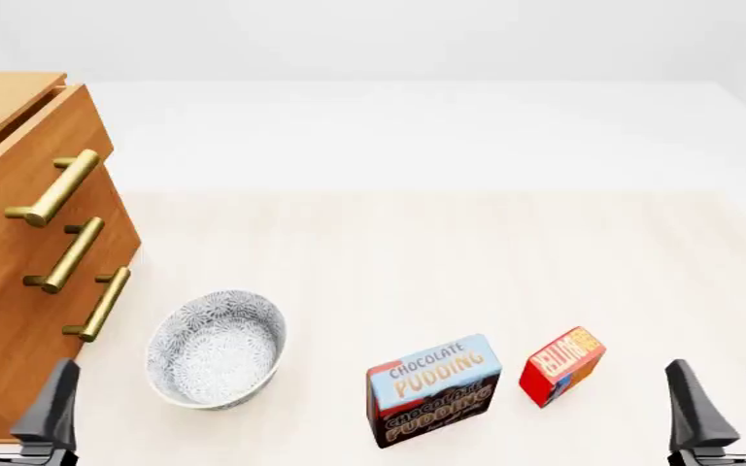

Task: Put the butter at the back in the top drawer of the cabinet and close it.

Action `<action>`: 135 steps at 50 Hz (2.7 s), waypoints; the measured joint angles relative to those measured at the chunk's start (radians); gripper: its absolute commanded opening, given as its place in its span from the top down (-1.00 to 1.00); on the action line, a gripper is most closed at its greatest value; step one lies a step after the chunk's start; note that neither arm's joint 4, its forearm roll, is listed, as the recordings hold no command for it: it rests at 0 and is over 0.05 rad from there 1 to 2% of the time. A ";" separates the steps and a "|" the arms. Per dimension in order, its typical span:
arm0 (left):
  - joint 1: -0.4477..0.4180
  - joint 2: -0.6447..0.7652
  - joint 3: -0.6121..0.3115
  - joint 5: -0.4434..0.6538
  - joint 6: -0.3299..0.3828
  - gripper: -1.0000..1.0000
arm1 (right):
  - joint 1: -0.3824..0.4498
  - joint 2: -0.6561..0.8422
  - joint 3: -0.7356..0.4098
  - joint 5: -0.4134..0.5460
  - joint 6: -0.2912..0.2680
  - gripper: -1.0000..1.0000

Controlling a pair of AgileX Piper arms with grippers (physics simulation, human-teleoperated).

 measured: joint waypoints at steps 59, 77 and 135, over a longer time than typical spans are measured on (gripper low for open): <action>-0.079 0.110 -0.265 0.180 0.262 -1.00 | 0.000 0.000 0.000 0.000 0.000 -1.00; -0.098 0.250 -0.358 0.213 0.441 -1.00 | 0.000 0.000 0.000 0.000 0.000 -1.00; -0.125 0.456 -0.597 0.386 0.916 -1.00 | 0.000 0.000 0.000 0.000 0.000 -1.00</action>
